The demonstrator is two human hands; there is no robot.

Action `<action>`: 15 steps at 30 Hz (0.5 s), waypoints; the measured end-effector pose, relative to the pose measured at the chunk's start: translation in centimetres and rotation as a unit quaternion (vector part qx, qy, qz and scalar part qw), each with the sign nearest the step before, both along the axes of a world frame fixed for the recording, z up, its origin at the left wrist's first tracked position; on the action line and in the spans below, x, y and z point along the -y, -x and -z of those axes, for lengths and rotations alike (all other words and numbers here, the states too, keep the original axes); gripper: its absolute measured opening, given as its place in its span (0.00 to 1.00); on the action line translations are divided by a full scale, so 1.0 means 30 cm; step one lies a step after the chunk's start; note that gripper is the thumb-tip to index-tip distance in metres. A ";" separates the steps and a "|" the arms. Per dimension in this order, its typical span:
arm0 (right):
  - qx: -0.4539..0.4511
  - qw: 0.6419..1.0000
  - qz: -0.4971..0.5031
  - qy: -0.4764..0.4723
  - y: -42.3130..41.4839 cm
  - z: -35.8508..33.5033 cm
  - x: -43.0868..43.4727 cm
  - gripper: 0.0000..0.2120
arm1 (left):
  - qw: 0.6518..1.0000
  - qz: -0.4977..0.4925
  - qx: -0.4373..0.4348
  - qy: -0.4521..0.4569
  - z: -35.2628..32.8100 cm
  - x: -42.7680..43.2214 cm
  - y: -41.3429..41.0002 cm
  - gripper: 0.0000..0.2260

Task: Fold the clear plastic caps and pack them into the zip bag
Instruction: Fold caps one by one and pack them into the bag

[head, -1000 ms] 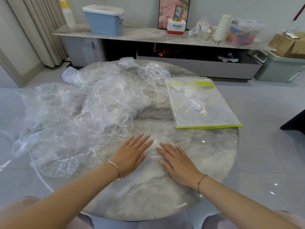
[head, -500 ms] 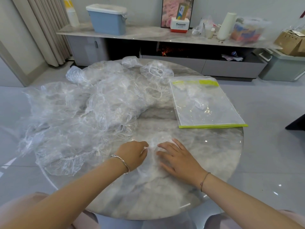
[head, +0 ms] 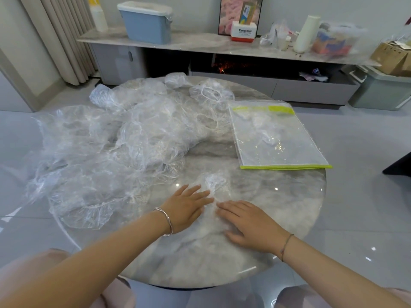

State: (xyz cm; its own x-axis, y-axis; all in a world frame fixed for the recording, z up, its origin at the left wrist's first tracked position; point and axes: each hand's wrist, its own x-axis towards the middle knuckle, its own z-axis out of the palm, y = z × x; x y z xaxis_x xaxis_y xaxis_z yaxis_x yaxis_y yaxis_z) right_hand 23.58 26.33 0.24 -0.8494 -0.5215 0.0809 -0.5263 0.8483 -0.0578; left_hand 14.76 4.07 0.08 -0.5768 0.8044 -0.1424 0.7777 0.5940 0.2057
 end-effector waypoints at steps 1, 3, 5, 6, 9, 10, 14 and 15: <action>-0.021 1.000 0.006 0.001 0.007 -0.005 0.006 0.21 | 0.999 -0.015 0.026 0.013 0.001 0.001 0.002 0.22; -0.056 0.998 0.018 0.023 0.036 -0.011 0.017 0.18 | 0.995 -0.037 0.087 -0.012 -0.001 0.004 0.008 0.19; -0.018 0.989 0.075 0.126 0.064 -0.036 0.025 0.11 | 0.987 -0.065 0.136 -0.061 -0.029 -0.002 0.001 0.18; 0.018 0.972 0.125 0.200 0.078 -0.053 0.028 0.07 | 0.979 -0.083 0.163 -0.091 -0.052 -0.007 -0.005 0.18; 0.099 0.877 0.246 0.401 0.114 -0.092 0.052 0.08 | 0.906 -0.219 0.301 -0.202 -0.099 -0.017 -0.005 0.20; 0.111 0.852 0.273 0.433 0.130 -0.087 0.057 0.11 | 0.888 -0.243 0.313 -0.232 -0.099 -0.018 -0.001 0.22; 0.189 0.810 0.353 0.428 0.182 -0.031 0.059 0.13 | 0.913 -0.284 0.215 -0.198 -0.037 -0.010 0.034 0.24; 0.205 0.805 0.368 0.417 0.185 -0.025 0.062 0.12 | 0.916 -0.295 0.197 -0.188 -0.021 -0.011 0.040 0.20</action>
State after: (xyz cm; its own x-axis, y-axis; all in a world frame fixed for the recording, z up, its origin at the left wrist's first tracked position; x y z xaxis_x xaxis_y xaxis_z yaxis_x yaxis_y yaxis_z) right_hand 18.02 24.48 0.98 -0.9480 0.2258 -0.2242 0.3101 0.4975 -0.8101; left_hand 13.56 4.41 0.70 -0.8904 0.4041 -0.2095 0.1655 0.7161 0.6781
